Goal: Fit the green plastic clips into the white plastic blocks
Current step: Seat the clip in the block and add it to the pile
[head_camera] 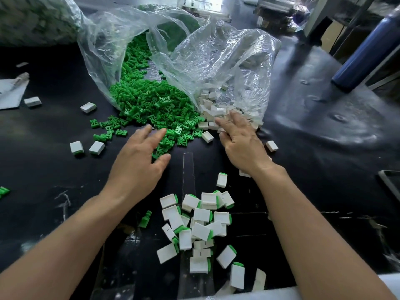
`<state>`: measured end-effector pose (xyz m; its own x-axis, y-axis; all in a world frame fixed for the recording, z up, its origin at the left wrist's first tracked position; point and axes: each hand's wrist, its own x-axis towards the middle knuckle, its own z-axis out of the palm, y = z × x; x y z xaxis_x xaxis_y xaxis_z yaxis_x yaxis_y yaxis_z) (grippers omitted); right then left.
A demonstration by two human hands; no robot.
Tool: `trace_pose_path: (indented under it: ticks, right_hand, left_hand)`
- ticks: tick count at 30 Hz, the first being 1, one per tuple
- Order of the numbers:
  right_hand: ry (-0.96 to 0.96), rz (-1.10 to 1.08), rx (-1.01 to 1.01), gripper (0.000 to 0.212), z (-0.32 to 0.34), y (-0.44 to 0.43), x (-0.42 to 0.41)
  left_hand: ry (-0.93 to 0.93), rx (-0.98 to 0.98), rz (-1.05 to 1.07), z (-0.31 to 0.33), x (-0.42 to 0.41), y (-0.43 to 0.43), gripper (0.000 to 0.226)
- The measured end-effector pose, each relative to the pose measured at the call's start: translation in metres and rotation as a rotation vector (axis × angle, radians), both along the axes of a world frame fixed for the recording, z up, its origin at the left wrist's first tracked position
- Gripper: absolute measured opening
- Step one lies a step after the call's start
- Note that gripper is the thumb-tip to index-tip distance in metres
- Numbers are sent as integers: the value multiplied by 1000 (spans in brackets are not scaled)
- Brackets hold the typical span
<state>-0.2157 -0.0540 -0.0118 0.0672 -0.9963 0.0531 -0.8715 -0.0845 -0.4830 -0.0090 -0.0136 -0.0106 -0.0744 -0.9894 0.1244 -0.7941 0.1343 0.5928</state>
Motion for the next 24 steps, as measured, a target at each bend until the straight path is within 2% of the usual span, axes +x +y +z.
trace_pose_path:
  ticks: [4,11,17,24]
  right_hand:
    - [-3,32,8,42,3,6,1]
    - [90,153,49,45,11,29,5]
    - [42,140,-74,29,23,41,7]
    - [5,109,-175,16,25,43,15]
  left_hand:
    - [-99,3,-106,-2,-1,-1,50]
    - [-5,-82,-170,-2,-1,8,44]
    - [22,-122,-156,1,0,10,35]
    - [63,-152,-142,5,1,12,36]
